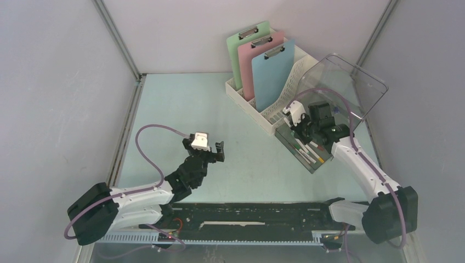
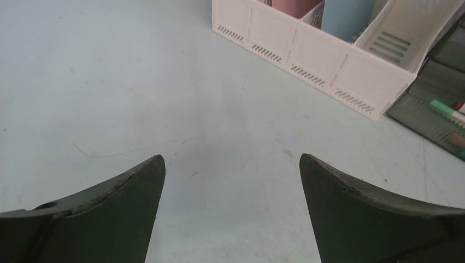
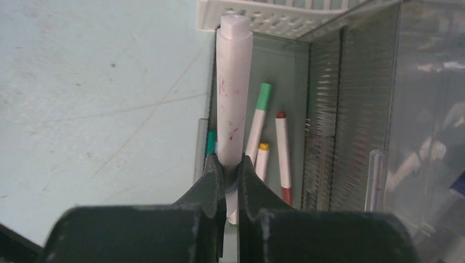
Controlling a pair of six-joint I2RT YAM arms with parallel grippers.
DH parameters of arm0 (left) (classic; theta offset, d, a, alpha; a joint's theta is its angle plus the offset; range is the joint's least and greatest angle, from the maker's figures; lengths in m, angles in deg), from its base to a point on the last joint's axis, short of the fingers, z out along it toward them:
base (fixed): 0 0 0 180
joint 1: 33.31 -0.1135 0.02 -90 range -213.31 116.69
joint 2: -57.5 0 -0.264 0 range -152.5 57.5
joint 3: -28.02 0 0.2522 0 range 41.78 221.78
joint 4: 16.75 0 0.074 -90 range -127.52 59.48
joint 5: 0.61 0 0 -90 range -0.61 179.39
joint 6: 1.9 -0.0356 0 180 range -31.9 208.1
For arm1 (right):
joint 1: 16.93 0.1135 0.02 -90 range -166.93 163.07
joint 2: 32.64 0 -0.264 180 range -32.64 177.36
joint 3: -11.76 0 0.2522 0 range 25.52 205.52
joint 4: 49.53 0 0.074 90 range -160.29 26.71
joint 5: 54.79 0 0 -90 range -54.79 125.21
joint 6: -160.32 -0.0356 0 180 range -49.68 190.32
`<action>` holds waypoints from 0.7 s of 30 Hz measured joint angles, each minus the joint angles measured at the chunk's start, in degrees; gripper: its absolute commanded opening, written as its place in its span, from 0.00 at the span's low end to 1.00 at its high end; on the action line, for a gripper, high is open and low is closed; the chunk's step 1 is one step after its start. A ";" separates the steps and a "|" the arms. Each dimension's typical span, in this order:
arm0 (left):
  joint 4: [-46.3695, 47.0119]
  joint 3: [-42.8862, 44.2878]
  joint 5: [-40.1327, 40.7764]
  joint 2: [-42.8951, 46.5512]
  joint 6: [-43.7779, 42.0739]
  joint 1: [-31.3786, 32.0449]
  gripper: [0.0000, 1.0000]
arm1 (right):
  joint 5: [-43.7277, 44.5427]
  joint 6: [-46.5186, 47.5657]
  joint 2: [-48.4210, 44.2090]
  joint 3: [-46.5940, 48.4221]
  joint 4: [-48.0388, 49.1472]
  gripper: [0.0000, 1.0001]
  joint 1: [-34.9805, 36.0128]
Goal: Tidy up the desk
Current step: Place the stationery in the drawer.
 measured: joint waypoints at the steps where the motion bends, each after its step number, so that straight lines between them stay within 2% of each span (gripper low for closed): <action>1: 0.76 -0.22 0.39 -0.07 0.00 0.00 1.00 | 1.01 0.04 0.63 0.00 0.09 0.03 -0.04; 12: 5.35 -0.37 3.41 -0.92 -0.07 0.02 1.00 | 8.50 0.68 6.25 0.00 0.24 0.19 -0.37; 14: 5.35 -0.42 3.63 -1.01 -0.11 0.02 1.00 | 9.27 0.81 6.73 0.00 0.24 0.28 -0.48; 16: 5.62 -0.52 3.98 -0.98 -0.11 0.02 1.00 | 9.77 1.07 7.15 0.00 0.24 0.42 -0.66; 18: 5.86 -0.79 4.31 -0.98 -0.11 0.02 1.00 | 10.03 1.07 7.32 0.00 0.22 0.52 -0.79; 21: 6.16 -0.98 4.52 -0.98 -0.09 0.02 1.00 | 9.75 0.79 7.32 0.28 -0.11 0.59 -0.90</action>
